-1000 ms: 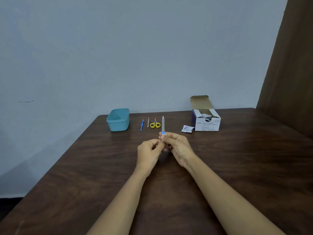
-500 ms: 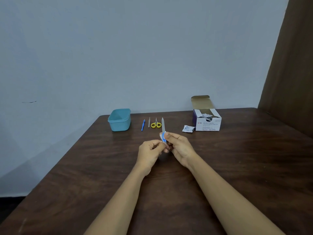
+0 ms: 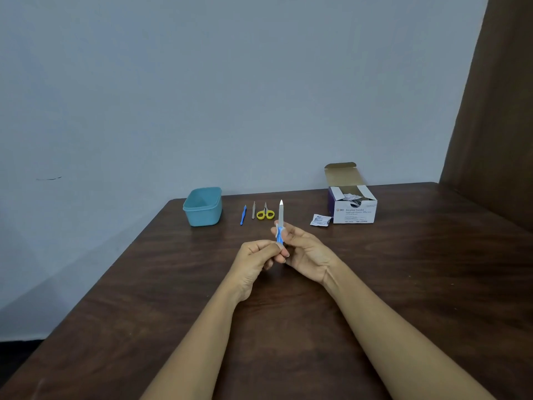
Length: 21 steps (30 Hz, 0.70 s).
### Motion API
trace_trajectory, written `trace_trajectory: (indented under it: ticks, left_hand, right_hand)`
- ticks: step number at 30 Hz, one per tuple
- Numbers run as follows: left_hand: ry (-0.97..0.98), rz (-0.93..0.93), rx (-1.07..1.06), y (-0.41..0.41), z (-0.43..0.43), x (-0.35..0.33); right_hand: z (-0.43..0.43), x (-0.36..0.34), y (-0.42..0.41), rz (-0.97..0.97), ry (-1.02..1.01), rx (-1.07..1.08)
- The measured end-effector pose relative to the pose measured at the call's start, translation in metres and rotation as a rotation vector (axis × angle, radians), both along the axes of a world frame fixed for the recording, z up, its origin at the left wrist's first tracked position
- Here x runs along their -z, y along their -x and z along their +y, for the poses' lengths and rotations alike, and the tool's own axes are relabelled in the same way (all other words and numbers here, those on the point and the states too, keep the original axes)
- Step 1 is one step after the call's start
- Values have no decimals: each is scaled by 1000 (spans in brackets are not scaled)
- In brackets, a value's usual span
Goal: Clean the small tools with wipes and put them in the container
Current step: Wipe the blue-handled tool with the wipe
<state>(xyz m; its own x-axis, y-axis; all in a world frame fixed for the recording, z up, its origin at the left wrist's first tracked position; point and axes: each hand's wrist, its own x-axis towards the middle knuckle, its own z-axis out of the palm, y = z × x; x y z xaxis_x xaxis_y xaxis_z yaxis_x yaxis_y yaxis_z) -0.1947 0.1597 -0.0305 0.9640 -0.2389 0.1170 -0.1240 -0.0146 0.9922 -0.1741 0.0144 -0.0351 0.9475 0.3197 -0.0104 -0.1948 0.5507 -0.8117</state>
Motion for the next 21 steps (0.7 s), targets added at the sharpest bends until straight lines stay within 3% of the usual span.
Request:
trace_trajectory:
  ticks: [6,16,21]
  left_hand:
    - [8,-4,2,0,0,-1]
    - [10,0,-1,-1,0,-1]
    - [7,-12,-19,-1,0,0]
  right_hand:
    - [2,2,0,-17,90,25]
    - [5,-6,5,-19,-9,76]
    - [3,-4,3,-31,39,33]
